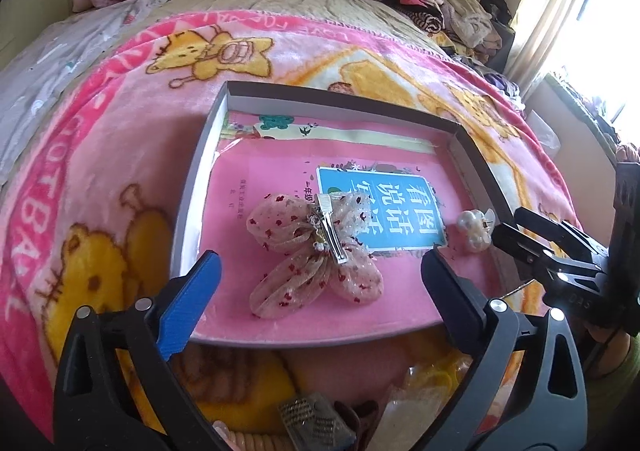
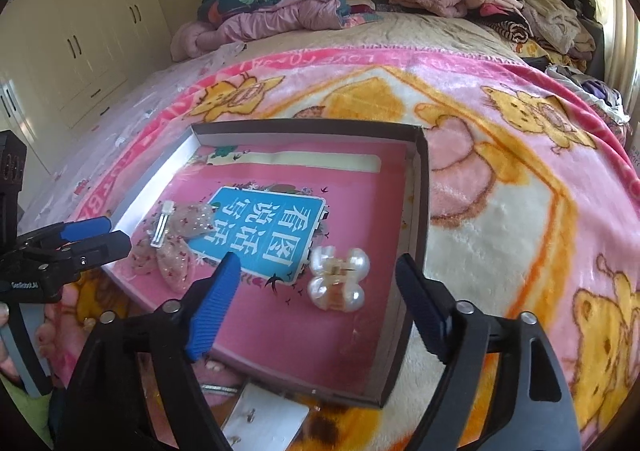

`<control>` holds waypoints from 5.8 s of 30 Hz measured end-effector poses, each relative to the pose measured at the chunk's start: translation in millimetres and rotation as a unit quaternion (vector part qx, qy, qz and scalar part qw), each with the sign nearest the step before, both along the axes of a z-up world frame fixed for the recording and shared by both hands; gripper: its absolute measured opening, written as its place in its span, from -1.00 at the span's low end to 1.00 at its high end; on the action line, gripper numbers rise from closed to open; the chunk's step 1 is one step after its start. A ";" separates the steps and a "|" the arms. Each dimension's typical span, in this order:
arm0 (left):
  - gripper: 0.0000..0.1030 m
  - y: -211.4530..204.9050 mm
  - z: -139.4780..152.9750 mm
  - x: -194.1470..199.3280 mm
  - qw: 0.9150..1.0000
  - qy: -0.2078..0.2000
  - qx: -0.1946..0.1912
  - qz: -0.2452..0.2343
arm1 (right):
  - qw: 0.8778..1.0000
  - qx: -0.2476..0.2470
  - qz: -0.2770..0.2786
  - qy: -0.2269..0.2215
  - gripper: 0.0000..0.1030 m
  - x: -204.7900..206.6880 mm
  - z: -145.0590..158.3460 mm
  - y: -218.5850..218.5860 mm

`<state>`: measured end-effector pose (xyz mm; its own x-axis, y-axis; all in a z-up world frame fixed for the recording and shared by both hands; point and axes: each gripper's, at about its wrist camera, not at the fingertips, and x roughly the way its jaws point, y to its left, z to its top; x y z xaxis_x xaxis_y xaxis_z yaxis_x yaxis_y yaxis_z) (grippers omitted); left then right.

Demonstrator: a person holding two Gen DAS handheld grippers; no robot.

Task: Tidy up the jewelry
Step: 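Carry both clips into the grey box and open both tools to release, then withdraw both tools from the box back over the remaining accessories, then grasp the brown claw clip with left tool while right tool grasps the bagged hairpin card, then carry both items over the grey box and lower them inside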

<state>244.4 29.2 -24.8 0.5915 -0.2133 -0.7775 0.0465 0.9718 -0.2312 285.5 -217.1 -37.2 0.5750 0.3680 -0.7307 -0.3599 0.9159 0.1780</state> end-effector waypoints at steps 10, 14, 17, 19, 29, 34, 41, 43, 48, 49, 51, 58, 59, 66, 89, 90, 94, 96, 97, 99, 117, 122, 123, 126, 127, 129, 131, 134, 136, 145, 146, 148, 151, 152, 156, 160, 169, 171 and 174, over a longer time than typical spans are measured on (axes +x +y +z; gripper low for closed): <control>0.78 6.7 13.8 -20.4 1.000 -0.011 0.006 0.018 | 1.000 0.008 0.002 -0.012 0.69 -23.2 15.0 -6.9; 0.78 9.0 19.4 -32.4 1.000 -0.017 0.004 0.021 | 1.000 0.006 0.006 -0.021 0.70 -33.1 22.4 -8.7; 0.78 9.7 22.0 -41.2 1.000 -0.021 0.003 0.023 | 1.000 0.003 0.012 -0.028 0.70 -42.1 27.9 -9.0; 0.78 10.1 24.2 -48.5 0.999 -0.024 0.002 0.022 | 0.999 0.001 0.014 -0.032 0.71 -46.6 30.5 -10.1; 0.78 4.9 32.5 -75.1 0.999 -0.037 -0.003 0.020 | 0.999 0.002 0.017 -0.040 0.71 -67.9 39.9 -15.1; 0.78 3.6 36.3 -86.4 0.999 -0.046 -0.003 0.020 | 0.999 -0.001 0.023 -0.047 0.71 -81.3 44.9 -15.4; 0.78 3.4 36.0 -102.3 0.999 -0.049 -0.004 0.022 | 0.998 -0.003 0.033 -0.052 0.71 -95.6 48.5 -14.5; 0.78 3.6 35.6 -105.7 0.998 -0.050 -0.004 0.024 | 0.998 -0.005 0.036 -0.054 0.71 -100.6 49.4 -13.7; 0.78 5.6 33.9 -115.3 0.998 -0.050 -0.003 0.027 | 0.997 -0.012 0.045 -0.060 0.71 -112.7 50.2 -11.3; 0.78 6.3 33.3 -117.7 0.998 -0.050 -0.002 0.028 | 0.997 -0.013 0.047 -0.061 0.71 -114.1 50.1 -11.0; 0.78 7.8 32.9 -120.6 0.998 -0.049 -0.001 0.031 | 0.997 -0.017 0.050 -0.059 0.71 -118.1 48.6 -10.5; 0.78 8.7 27.0 -132.9 0.999 -0.042 0.003 0.033 | 0.996 -0.024 0.060 -0.056 0.71 -128.8 43.1 -11.7; 0.78 7.8 26.2 -133.6 0.999 -0.041 0.003 0.033 | 0.996 -0.026 0.061 -0.055 0.71 -130.2 42.0 -12.1; 0.78 1.5 14.3 -142.4 0.999 -0.026 0.008 0.027 | 0.996 -0.033 0.069 -0.048 0.71 -139.2 32.1 -15.4; 0.41 -21.4 -33.1 -149.2 1.000 0.013 0.018 0.007 | 0.997 -0.018 0.068 0.007 0.71 -133.1 -9.9 -18.1; 0.33 -22.5 -35.9 -148.2 1.000 0.016 0.019 0.006 | 0.997 -0.016 0.068 0.012 0.71 -130.4 -12.7 -16.4; -0.04 -22.9 -43.9 -144.5 1.000 0.023 0.016 0.006 | 0.997 -0.014 0.068 0.023 0.71 -121.3 -20.0 -8.5; -0.23 -22.1 -45.8 -144.0 1.000 0.025 0.012 0.007 | 0.997 -0.013 0.067 0.027 0.71 -116.9 -23.1 -4.8; -0.28 -21.4 -46.5 -143.8 1.000 0.026 0.011 0.007 | 0.997 -0.013 0.065 0.031 0.70 -113.7 -25.5 -2.6; -0.42 -20.5 -46.9 -143.6 1.000 0.027 0.008 0.007 | 0.997 -0.010 0.062 0.040 0.69 -106.6 -30.4 1.7; -0.80 -21.3 -53.2 -137.2 0.999 0.037 -0.002 -0.008 | 0.998 0.000 0.049 0.047 -0.08 -96.6 -36.8 -7.7; -0.92 -19.7 -49.3 -140.6 0.999 0.034 0.002 -0.006 | 0.998 0.001 0.046 0.038 -0.10 -103.7 -29.8 -16.6; -0.92 -18.8 -46.9 -142.1 0.999 0.031 -0.001 -0.006 | 0.998 0.001 0.046 0.038 -0.10 -105.0 -28.6 -18.2; -0.93 -18.8 -39.2 -146.0 1.000 0.020 -0.003 -0.008 | 0.998 0.001 0.045 0.034 -0.11 -108.2 -24.4 -20.3; -0.92 -19.0 -36.1 -147.3 1.000 0.015 -0.002 -0.008 | 0.998 0.001 0.045 0.032 -0.11 -108.9 -23.1 -21.0; -0.93 -19.5 -31.8 -148.5 1.000 0.008 -0.001 -0.008 | 0.999 0.002 0.044 0.028 -0.12 -110.3 -19.1 -22.8; -0.93 -20.0 -27.1 -149.6 1.000 0.001 -0.003 -0.010 | 0.999 0.003 0.044 0.024 -0.12 -111.9 -14.8 -24.1; -0.93 -22.4 -22.3 -151.0 1.000 -0.007 -0.001 -0.011 | 0.999 0.004 0.043 0.018 -0.13 -113.7 -8.3 -26.0; -0.93 -23.1 -19.9 -150.7 1.000 -0.010 0.000 -0.011 | 0.999 0.002 0.043 0.015 -0.13 -114.4 -5.2 -26.9; -0.93 -26.1 -7.0 -143.2 1.000 -0.019 -0.002 -0.010 | 0.999 0.006 0.043 0.006 -0.14 -114.0 9.1 -30.1; -0.92 -26.2 -6.3 -142.0 1.000 -0.020 -0.003 -0.010 | 0.999 0.007 0.043 0.004 -0.14 -113.3 11.0 -29.9; -0.92 -27.3 -2.9 -138.9 1.000 -0.022 -0.002 -0.010 | 0.999 0.009 0.045 0.001 -0.14 -112.4 14.3 -29.2; -0.93 -27.7 0.8 -133.0 1.000 -0.024 -0.003 -0.011 | 0.999 0.012 0.047 -0.002 -0.14 -111.4 17.7 -27.0; -0.93 -28.0 1.8 -131.9 1.000 -0.024 -0.003 -0.011 | 0.999 0.013 0.048 -0.003 -0.14 -111.2 18.2 -25.9; -0.93 -26.8 4.7 -125.0 1.000 -0.022 0.000 -0.012 | 0.999 0.015 0.052 -0.005 -0.14 -109.8 21.2 -20.5; -0.93 -25.6 9.9 -115.8 1.000 -0.023 0.003 -0.015 | 0.998 0.014 0.057 -0.007 -0.14 -107.2 24.2 -13.5; -0.93 -13.2 18.5 -89.7 0.999 -0.029 0.012 -0.005 | 0.997 0.017 0.072 -0.020 -0.14 -94.2 36.3 5.8; -0.93 -12.1 21.8 -85.0 0.999 -0.033 0.018 -0.005 | 0.997 0.015 0.071 -0.027 -0.14 -90.9 40.3 7.1; -0.93 -8.3 25.1 -77.5 0.999 -0.035 0.017 -0.004 | 0.997 0.014 0.071 -0.033 -0.14 -84.7 45.7 10.7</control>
